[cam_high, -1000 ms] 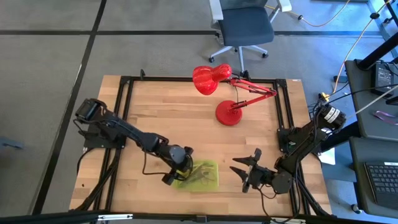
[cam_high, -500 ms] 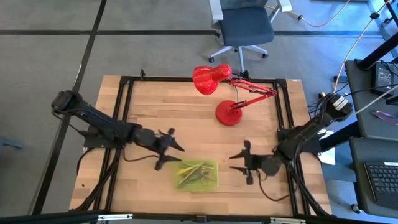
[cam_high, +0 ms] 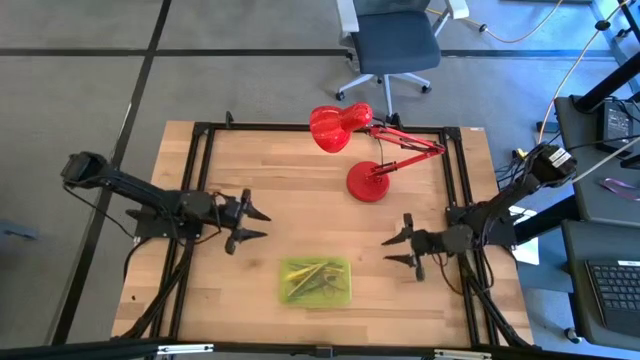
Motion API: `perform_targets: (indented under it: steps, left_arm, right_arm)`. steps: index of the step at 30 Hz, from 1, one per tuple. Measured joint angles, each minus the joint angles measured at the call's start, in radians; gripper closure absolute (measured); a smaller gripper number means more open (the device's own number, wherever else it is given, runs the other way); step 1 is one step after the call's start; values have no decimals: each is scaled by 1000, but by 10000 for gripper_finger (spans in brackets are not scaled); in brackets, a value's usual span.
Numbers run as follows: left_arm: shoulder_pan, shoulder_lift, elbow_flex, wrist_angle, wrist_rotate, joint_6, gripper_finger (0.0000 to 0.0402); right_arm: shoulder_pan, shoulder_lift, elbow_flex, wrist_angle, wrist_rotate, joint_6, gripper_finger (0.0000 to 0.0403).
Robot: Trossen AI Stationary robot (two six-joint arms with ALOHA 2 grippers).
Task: Pick & place school supplies into a supply box
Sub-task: Return to Home Position
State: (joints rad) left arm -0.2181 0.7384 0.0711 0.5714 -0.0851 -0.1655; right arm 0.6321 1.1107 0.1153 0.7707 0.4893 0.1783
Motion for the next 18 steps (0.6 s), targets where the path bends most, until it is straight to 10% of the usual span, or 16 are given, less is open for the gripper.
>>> perform_targets:
  steps: [18]
  left_arm:
    - [350,-393,-63,-256,168,10,199]
  right_arm:
    - [-212,-296,-109,-122,-94,-30,226]
